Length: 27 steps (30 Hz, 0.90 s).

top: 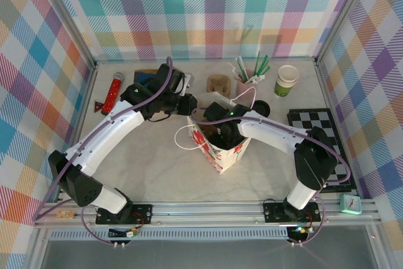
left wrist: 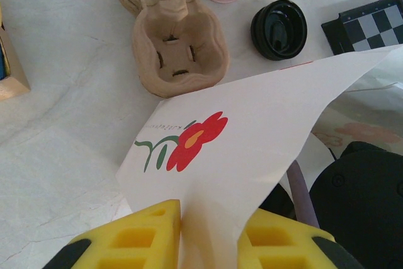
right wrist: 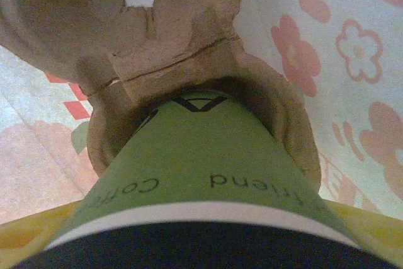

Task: Pack the takeout coffee

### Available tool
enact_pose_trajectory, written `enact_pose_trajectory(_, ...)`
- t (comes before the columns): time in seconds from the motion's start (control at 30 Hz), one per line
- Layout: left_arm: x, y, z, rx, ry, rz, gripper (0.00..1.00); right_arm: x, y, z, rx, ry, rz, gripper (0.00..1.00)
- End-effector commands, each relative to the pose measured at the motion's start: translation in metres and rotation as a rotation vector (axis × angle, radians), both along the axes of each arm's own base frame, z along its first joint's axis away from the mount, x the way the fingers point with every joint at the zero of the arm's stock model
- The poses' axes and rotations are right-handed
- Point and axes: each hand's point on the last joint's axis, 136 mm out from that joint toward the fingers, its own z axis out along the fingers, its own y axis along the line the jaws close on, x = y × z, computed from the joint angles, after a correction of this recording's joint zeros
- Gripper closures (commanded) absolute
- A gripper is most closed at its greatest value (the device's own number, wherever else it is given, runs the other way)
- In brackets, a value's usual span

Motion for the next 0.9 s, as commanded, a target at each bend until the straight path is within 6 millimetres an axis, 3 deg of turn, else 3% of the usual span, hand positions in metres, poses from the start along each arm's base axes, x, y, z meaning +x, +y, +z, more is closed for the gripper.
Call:
enact_pose_trajectory(0.0, -0.009, -0.002, 0.017, -0.045, -0.032, -0.018, 0.77, 0.002, -0.002, -0.010, -0.016, 0.011, 0.009, 0.72)
enact_pose_trajectory(0.87, -0.011, -0.002, 0.022, -0.056, -0.042, -0.019, 0.77, 0.003, -0.002, -0.022, -0.033, 0.016, 0.004, 0.73)
